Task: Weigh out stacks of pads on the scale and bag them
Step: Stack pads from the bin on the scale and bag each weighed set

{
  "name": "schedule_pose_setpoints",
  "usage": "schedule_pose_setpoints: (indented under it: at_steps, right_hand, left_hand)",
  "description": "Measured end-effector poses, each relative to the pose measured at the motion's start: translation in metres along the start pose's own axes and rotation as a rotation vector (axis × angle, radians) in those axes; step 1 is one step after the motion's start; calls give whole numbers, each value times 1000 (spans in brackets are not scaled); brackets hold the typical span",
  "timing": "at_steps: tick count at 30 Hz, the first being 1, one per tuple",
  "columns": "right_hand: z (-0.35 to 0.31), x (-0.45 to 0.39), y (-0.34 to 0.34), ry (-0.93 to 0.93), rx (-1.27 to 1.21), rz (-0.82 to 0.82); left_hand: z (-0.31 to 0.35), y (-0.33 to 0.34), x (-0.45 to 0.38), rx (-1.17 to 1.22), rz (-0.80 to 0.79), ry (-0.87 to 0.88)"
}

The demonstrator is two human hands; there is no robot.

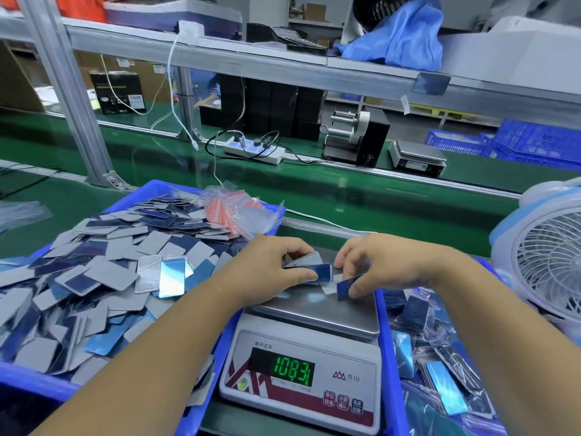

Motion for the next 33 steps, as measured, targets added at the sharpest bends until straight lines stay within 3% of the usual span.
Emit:
schedule_pose_setpoints:
  at_steps: [8,12,17,27,33]
  right_hand:
    - [-5,-5,8,-27,83,116]
    - [0,-3,11,20,20,80]
    - [1,6,6,170,-158,153]
    - [-35,-3,27,276,128,125]
    - [-44,-5,28,252,129,155]
  left_hand:
    - [2,-3,1,52,37,48]
    - [2,-3,0,92,45,47]
    - [0,-5,-1,160,86,23]
    - [-4,-12,-3,308,181,-6]
    - [-3,-17,-2,401,208,-9]
Point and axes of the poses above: each hand's wrist, its own x-axis away from the middle knuckle, its own y-axis out of the palm, z = x × y, the point moved 5 cm from there along -x, towards the middle knuckle, and after that the axes turned 6 degrees about z, right-handed, at the moved point
